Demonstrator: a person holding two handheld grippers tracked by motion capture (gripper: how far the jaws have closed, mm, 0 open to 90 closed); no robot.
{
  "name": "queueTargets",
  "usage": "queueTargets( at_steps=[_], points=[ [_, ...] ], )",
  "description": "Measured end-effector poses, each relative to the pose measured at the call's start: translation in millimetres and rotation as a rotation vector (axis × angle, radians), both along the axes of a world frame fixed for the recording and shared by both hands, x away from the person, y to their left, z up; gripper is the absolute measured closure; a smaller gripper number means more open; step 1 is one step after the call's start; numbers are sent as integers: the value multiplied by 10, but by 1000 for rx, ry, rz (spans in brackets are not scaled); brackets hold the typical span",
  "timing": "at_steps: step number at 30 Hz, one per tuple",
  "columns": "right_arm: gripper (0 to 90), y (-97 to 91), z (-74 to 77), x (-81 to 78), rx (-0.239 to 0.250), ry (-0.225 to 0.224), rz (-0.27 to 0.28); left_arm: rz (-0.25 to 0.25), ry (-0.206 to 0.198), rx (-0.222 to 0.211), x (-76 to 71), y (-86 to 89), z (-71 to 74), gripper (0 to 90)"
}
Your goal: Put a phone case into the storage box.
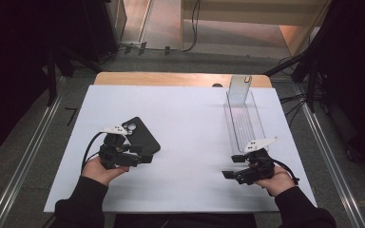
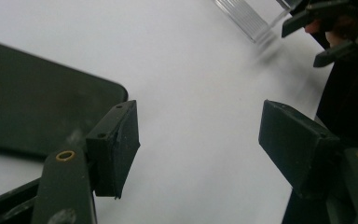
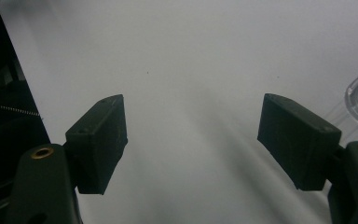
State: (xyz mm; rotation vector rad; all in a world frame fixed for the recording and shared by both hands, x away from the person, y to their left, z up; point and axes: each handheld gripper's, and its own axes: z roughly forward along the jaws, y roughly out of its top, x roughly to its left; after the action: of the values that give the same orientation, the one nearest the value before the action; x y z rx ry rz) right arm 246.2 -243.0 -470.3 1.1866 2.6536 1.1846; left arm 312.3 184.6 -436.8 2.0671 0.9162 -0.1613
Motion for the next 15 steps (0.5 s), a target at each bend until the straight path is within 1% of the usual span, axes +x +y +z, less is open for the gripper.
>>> queueTargets(
  at_steps=[2, 4, 6, 10, 12, 14, 15],
  points=[
    [220, 4, 2, -4, -2, -4, 4, 3, 0, -8, 73, -37, 13, 313],
    [220, 9, 3, -10, -3, -5, 6, 13, 17, -11, 147, -83, 10, 313],
    [220, 10, 3, -5, -3, -6, 7, 16, 17, 1, 206, -111, 6, 314],
    [220, 16, -1, -8, -8, -5, 9, 39, 16, 12, 352, -155, -5, 331],
    [220, 19, -1, -10, -9, -4, 12, 52, 16, 26, 429, -173, -24, 331],
    [220, 23, 0, -10, -8, -4, 13, 59, 20, 28, 497, -192, -49, 332],
    [220, 27, -3, -9, -7, -6, 14, 65, 19, 24, 521, -203, -62, 347]
  ],
)
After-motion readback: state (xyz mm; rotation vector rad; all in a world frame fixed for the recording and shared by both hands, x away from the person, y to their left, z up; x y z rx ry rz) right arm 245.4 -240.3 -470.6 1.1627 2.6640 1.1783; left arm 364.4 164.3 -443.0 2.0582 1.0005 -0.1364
